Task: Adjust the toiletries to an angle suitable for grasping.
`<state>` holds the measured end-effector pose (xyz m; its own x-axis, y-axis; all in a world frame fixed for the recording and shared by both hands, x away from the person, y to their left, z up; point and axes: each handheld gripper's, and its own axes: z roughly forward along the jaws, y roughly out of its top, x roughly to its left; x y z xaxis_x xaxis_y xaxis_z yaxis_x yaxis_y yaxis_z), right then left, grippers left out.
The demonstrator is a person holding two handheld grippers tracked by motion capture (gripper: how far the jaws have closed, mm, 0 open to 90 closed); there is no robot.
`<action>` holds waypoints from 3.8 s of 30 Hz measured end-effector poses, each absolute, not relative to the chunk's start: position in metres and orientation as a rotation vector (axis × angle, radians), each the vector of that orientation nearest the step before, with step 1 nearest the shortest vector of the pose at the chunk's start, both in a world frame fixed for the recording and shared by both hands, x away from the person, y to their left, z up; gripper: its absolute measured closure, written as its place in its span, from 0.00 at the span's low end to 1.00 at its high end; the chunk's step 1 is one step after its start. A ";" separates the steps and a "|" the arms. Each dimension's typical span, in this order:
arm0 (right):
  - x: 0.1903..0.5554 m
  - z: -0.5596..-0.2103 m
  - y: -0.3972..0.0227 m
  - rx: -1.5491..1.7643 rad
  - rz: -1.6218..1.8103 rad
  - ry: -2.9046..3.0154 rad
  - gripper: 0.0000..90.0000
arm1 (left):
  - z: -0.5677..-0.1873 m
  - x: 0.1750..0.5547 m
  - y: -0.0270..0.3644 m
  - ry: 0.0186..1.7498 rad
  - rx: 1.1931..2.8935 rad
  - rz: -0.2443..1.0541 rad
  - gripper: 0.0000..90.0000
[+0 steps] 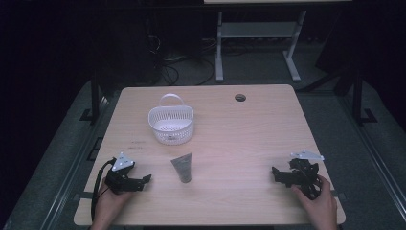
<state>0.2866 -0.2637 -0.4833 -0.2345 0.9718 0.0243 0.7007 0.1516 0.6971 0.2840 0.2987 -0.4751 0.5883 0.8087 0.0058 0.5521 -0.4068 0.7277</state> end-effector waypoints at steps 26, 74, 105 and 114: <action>0.287 -0.483 -0.264 1.589 0.835 2.002 0.00 | -0.428 0.269 0.289 1.012 2.142 0.228 1.00; 0.287 -0.483 -0.264 1.588 0.834 2.004 0.00 | -0.343 0.266 0.222 0.706 2.226 0.142 1.00; 0.287 -0.483 -0.264 1.588 0.834 2.004 0.00 | -0.345 0.286 0.213 0.710 2.257 0.176 1.00; 0.287 -0.483 -0.264 1.588 0.834 2.004 0.00 | -0.345 0.293 0.214 0.721 2.256 0.186 1.00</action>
